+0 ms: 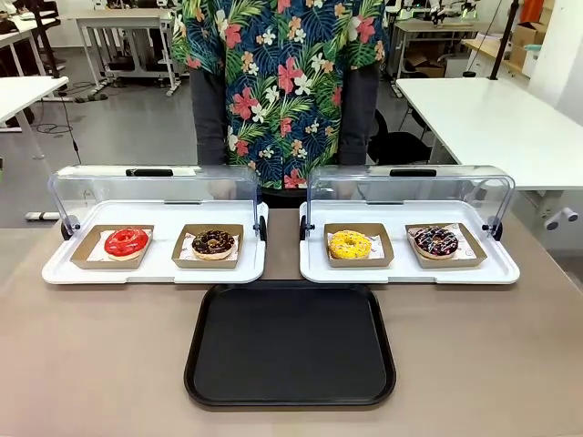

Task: Move the fourth donut from the left to the tray.
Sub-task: Pick up the Paper togo box containing the Donut indicated by the person and place it on the Handle tray.

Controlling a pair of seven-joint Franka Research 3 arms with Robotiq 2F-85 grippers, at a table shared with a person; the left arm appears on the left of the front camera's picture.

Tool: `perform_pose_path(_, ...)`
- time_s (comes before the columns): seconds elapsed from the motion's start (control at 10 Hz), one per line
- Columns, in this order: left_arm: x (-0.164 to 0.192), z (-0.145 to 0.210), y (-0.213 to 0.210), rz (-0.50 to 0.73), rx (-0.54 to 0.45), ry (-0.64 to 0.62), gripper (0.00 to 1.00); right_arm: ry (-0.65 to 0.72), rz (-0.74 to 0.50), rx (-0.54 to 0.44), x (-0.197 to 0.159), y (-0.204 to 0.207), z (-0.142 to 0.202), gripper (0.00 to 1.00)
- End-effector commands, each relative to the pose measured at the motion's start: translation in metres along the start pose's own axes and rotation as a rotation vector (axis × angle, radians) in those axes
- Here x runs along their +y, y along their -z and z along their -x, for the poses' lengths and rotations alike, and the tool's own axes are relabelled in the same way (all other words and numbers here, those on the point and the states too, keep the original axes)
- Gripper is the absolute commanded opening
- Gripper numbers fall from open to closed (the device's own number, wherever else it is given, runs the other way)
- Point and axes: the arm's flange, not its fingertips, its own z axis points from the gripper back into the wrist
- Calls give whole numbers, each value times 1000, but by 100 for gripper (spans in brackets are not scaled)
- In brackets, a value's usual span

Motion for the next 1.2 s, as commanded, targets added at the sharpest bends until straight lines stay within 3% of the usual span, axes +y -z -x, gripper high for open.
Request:
perform_pose_path(0.0,-4,-5,0,-1,7,-1,100,-11,10,10,3,1,-2,100)
perform_pose_path(1.1,-4,-5,0,-1,7,-1,100,-11,10,10,3,1,-2,100)
